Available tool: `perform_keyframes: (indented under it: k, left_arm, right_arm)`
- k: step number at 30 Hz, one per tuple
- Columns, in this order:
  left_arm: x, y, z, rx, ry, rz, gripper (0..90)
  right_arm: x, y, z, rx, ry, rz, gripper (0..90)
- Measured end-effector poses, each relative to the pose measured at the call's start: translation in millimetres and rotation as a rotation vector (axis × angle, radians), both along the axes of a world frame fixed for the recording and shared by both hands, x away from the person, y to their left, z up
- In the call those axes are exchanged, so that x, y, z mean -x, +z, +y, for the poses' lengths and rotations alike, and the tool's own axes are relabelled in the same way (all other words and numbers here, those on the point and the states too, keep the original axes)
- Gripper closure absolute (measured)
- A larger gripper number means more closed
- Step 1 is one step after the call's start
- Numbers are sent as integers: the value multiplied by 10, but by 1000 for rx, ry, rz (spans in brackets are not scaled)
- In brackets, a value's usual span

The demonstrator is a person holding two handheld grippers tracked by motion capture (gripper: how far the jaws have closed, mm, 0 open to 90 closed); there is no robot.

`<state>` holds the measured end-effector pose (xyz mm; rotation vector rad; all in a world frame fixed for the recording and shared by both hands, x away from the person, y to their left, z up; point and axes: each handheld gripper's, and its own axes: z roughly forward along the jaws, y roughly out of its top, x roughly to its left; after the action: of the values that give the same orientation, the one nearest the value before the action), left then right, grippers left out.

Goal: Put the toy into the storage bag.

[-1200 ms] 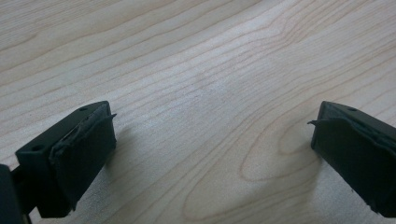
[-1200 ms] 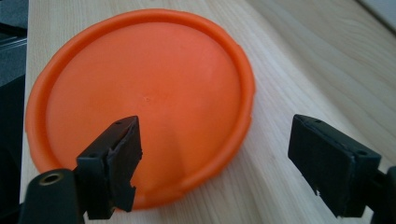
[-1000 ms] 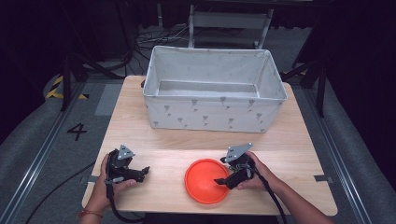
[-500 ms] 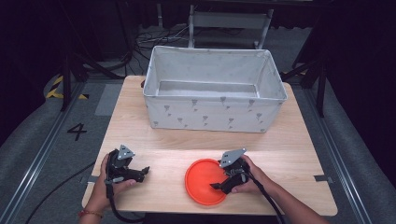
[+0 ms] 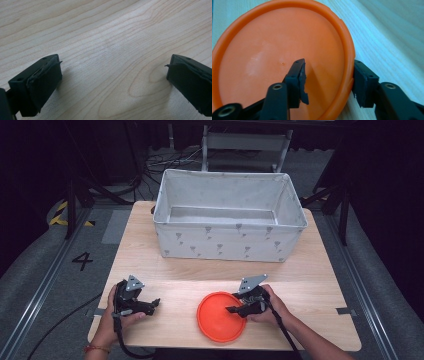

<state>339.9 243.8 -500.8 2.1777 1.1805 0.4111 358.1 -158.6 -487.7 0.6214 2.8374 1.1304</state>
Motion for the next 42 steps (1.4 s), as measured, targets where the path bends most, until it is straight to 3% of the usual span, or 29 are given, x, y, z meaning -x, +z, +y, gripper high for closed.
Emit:
perform_keyframes:
  k: [3,7,10,18,25,29,32,42]
  left_arm:
    - [0,0,0,0,0,0,2]
    - [-1,0,1,0,-1,0,2]
    - [-2,0,1,0,-2,0,2]
    - [-2,0,1,0,-2,0,2]
    - [-2,0,1,0,-2,0,2]
    - [-2,0,1,0,-2,0,2]
    - [-2,0,1,0,-2,0,2]
    - [-2,0,1,0,-2,0,2]
  right_arm:
    - [-33,24,-40,-18,-7,20,612]
    - [-72,48,-113,-80,-12,64,690]
    - [-65,107,-134,-105,-2,61,737]
    - [28,440,-221,-146,73,17,820]
    - [123,681,-317,-99,88,-75,827]
    - [186,964,-432,-2,92,-181,828]
    - [207,1133,-536,49,77,-229,829]
    - [290,1506,-930,107,6,-302,828]
